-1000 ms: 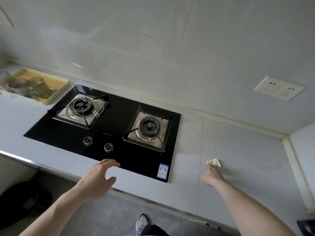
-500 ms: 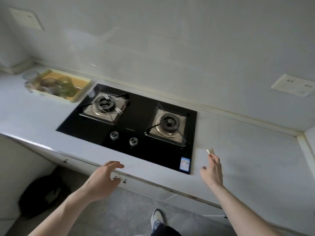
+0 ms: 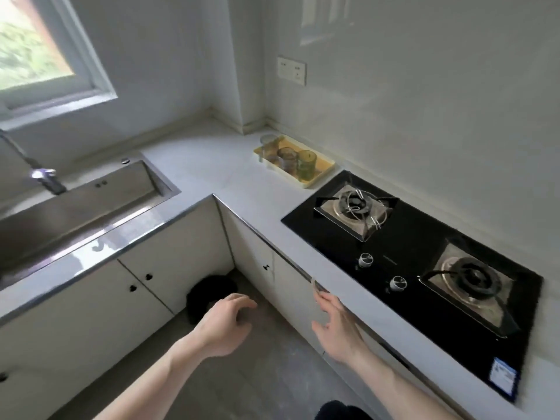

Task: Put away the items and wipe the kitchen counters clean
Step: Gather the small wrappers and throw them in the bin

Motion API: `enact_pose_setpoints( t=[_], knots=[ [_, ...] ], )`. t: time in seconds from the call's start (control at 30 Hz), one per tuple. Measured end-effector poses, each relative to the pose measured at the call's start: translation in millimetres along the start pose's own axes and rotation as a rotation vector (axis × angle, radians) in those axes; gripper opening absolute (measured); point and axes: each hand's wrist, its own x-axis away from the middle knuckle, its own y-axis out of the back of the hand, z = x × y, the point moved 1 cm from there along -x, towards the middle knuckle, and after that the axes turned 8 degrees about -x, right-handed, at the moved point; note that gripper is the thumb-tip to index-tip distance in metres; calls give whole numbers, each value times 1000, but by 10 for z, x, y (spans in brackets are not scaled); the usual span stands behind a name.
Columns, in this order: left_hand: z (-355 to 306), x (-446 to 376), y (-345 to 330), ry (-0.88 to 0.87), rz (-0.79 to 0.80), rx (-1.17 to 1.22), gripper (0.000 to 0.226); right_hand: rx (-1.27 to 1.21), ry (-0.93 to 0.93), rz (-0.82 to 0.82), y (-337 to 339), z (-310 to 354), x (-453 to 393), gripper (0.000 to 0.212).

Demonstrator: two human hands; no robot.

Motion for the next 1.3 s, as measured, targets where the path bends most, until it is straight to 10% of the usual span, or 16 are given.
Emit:
enact_pose_setpoints(
  t=[0.6, 1.3],
  knots=[
    [2109, 717, 464, 512, -194, 240, 49, 363, 45, 593, -2138, 1315, -1926, 63],
    [3323, -478, 1694, 688, -164, 349, 50, 519, -199, 826, -3314, 1614, -3999, 73]
  ],
)
